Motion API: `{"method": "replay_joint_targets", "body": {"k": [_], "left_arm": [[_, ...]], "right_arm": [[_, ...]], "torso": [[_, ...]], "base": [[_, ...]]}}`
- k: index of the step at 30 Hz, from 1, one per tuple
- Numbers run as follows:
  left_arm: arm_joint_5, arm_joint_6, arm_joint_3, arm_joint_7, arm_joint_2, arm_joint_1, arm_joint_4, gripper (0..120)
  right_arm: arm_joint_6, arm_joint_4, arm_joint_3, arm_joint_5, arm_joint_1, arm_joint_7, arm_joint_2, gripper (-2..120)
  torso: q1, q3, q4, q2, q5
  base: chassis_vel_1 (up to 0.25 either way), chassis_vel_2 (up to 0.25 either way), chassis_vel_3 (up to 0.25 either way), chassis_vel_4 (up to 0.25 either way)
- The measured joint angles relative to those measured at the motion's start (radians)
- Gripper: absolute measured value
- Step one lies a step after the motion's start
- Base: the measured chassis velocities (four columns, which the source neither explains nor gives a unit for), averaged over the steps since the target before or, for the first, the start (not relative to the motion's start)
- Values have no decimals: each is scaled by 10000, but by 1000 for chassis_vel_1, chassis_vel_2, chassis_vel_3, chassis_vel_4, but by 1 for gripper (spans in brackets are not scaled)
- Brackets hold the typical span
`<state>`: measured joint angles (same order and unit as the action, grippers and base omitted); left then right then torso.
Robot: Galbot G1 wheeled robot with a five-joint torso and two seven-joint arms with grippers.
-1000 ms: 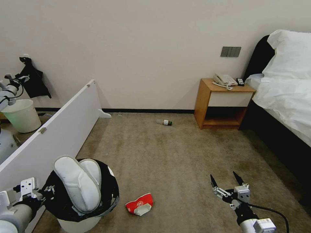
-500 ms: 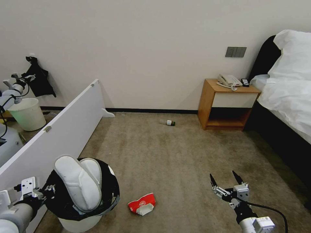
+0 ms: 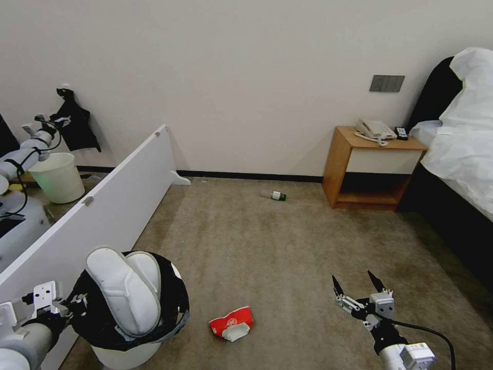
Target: Pick up the trash bin, then pick up the garbage from the floor and place it into the trash bin.
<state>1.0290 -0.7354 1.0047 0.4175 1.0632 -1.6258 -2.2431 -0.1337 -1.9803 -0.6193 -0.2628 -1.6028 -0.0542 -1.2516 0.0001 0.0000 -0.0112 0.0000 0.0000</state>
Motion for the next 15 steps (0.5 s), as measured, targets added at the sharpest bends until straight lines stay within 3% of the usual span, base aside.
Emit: {"method": "replay_joint_targets", "body": {"k": [15], "left_arm": [[-74,0,-18,0,15,35,-21,4]], "right_arm": [[23,49,35,-18,26,9,25,100]], "torso": [[0,0,-1,0,0]], "base": [[5,2,7,3]]}}
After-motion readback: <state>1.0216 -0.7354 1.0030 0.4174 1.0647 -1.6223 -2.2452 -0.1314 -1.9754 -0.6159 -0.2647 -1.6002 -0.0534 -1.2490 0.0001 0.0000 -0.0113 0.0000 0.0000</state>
